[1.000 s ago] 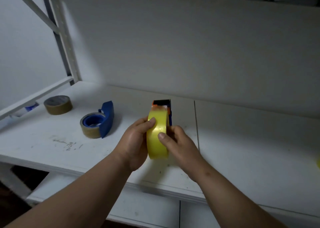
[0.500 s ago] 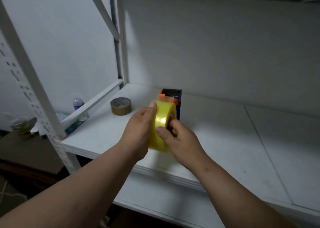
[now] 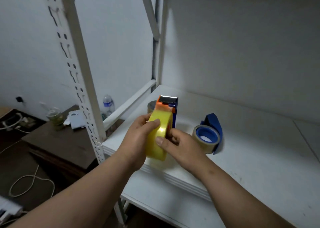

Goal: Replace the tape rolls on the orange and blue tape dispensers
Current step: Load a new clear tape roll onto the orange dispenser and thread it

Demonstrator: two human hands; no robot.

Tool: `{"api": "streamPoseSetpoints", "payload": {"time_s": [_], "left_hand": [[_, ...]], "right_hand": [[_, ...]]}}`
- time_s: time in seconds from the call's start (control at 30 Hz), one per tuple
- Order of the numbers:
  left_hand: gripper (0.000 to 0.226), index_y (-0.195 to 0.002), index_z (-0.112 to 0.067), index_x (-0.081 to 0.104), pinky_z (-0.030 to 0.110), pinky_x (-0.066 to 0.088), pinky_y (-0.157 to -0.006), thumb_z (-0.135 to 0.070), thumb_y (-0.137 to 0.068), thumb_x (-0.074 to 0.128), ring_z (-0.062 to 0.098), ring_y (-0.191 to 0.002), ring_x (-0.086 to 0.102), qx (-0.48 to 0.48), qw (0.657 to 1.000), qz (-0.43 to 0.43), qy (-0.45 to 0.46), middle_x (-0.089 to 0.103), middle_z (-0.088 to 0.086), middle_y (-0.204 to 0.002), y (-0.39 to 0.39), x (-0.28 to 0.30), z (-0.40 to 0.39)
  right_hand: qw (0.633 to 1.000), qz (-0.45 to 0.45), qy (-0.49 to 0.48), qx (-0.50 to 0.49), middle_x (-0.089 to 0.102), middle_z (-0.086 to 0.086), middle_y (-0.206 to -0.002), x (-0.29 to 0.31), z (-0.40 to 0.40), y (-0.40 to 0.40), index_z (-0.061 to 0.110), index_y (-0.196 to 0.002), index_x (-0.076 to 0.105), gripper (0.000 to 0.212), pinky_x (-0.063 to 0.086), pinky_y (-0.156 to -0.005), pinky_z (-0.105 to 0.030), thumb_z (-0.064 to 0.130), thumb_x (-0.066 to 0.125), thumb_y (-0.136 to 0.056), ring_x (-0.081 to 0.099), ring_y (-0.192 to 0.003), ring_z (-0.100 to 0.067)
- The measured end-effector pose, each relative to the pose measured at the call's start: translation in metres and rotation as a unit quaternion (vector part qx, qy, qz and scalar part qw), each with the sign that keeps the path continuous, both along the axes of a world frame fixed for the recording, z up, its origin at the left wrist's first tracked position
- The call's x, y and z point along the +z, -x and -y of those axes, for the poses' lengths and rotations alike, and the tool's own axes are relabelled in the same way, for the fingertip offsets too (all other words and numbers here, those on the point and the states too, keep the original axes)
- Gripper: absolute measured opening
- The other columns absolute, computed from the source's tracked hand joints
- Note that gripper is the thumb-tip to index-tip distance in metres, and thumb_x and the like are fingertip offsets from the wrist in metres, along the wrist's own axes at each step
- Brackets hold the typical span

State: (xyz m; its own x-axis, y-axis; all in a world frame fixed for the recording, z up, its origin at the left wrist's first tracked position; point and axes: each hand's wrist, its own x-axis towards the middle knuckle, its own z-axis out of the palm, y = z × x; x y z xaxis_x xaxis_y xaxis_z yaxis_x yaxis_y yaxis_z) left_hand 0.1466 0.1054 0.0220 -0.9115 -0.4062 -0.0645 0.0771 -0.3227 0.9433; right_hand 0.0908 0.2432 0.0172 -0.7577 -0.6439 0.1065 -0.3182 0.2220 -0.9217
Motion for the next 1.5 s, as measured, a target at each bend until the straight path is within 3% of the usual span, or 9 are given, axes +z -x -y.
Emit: {"api": "streamPoseSetpoints", "payload": {"time_s": [0.1,0.2,0.3,0.43,0.73,0.9,1.13,1.27,1.5], "left_hand": [[0.024,-0.113,-0.01,0.062,0.028,0.056,-0.051,-0.015,-0.09,0.063,0.019,-0.067,0.074,0.009,1.0,-0.006,0.006,0.078,0.003,-0.078,0.007,-0.003,0.011],[0.024,-0.114,-0.015,0.062,0.026,0.056,-0.052,-0.019,-0.091,0.064,0.015,-0.068,0.075,0.028,0.999,0.007,0.025,0.077,0.002,-0.086,0.016,-0.005,0.019],[0.028,-0.116,-0.019,0.063,0.027,0.057,-0.058,-0.027,-0.09,0.065,0.012,-0.074,0.074,0.031,0.998,0.017,0.06,0.072,0.007,-0.103,0.027,-0.007,0.025],[0.03,-0.119,-0.017,0.063,0.031,0.058,-0.059,-0.021,-0.09,0.066,0.019,-0.074,0.075,0.009,0.999,0.012,0.052,0.074,0.008,-0.1,0.036,-0.011,0.034],[0.036,-0.123,-0.018,0.06,0.049,0.052,-0.088,-0.006,-0.089,0.063,0.031,-0.098,0.067,-0.089,0.995,0.012,0.042,0.075,0.003,-0.105,0.06,-0.011,0.08],[0.038,-0.114,-0.031,0.062,0.036,0.054,-0.078,-0.017,-0.079,0.068,0.017,-0.088,0.071,-0.156,0.985,0.008,0.07,0.076,-0.007,-0.095,0.061,-0.016,0.112],[0.04,-0.113,-0.03,0.062,0.036,0.054,-0.077,-0.03,-0.074,0.068,0.014,-0.087,0.07,-0.175,0.98,-0.014,0.095,0.076,-0.011,-0.091,0.059,-0.024,0.129],[0.041,-0.113,-0.029,0.062,0.047,0.055,-0.084,-0.036,-0.073,0.07,0.023,-0.092,0.07,-0.151,0.981,-0.013,0.122,0.074,0.002,-0.1,0.058,-0.03,0.128],[0.041,-0.113,-0.026,0.064,0.041,0.055,-0.079,-0.036,-0.074,0.071,0.021,-0.089,0.069,-0.141,0.981,-0.012,0.13,0.073,0.001,-0.098,0.059,-0.03,0.118]], "right_hand": [[0.997,-0.011,0.025,-0.073,0.07,0.005,-0.08,0.003,0.008,0.023,0.022,-0.08,0.065,0.032,0.045,-0.054,-0.009,0.053,0.059,-0.083,0.063,-0.072,-0.005],[0.987,-0.026,0.049,-0.149,0.065,0.007,-0.077,0.006,0.018,0.048,0.025,-0.077,0.06,0.02,0.044,-0.057,-0.014,0.044,0.061,-0.084,0.059,-0.069,-0.002],[0.982,-0.055,0.055,-0.174,0.061,0.01,-0.078,0.011,0.03,0.068,0.028,-0.079,0.056,0.013,0.041,-0.053,-0.006,0.037,0.062,-0.085,0.055,-0.066,0.008],[0.978,-0.066,0.053,-0.189,0.061,0.008,-0.083,0.016,0.042,0.084,0.027,-0.085,0.057,0.011,0.041,-0.057,-0.013,0.036,0.064,-0.083,0.055,-0.068,0.004],[0.967,-0.09,-0.027,-0.239,0.052,0.002,-0.088,0.024,0.081,0.102,0.028,-0.09,0.055,0.018,0.034,-0.054,-0.017,0.025,0.068,-0.078,0.051,-0.068,-0.003],[0.953,-0.123,-0.053,-0.27,0.045,0.001,-0.09,0.019,0.103,0.091,0.03,-0.087,0.057,0.016,0.035,-0.054,-0.005,0.019,0.065,-0.08,0.048,-0.068,-0.004],[0.946,-0.098,-0.052,-0.303,0.046,-0.005,-0.101,0.022,0.114,0.073,0.025,-0.086,0.061,0.025,0.035,-0.056,0.0,0.003,0.05,-0.087,0.047,-0.072,-0.007],[0.942,-0.093,-0.068,-0.316,0.049,-0.005,-0.107,0.02,0.114,0.068,0.024,-0.085,0.063,0.031,0.034,-0.06,-0.01,-0.001,0.043,-0.087,0.049,-0.083,-0.014],[0.939,-0.127,-0.082,-0.308,0.044,0.004,-0.088,0.02,0.107,0.069,0.028,-0.082,0.056,0.025,0.033,-0.057,-0.012,0.003,0.056,-0.082,0.046,-0.067,-0.004]]}}
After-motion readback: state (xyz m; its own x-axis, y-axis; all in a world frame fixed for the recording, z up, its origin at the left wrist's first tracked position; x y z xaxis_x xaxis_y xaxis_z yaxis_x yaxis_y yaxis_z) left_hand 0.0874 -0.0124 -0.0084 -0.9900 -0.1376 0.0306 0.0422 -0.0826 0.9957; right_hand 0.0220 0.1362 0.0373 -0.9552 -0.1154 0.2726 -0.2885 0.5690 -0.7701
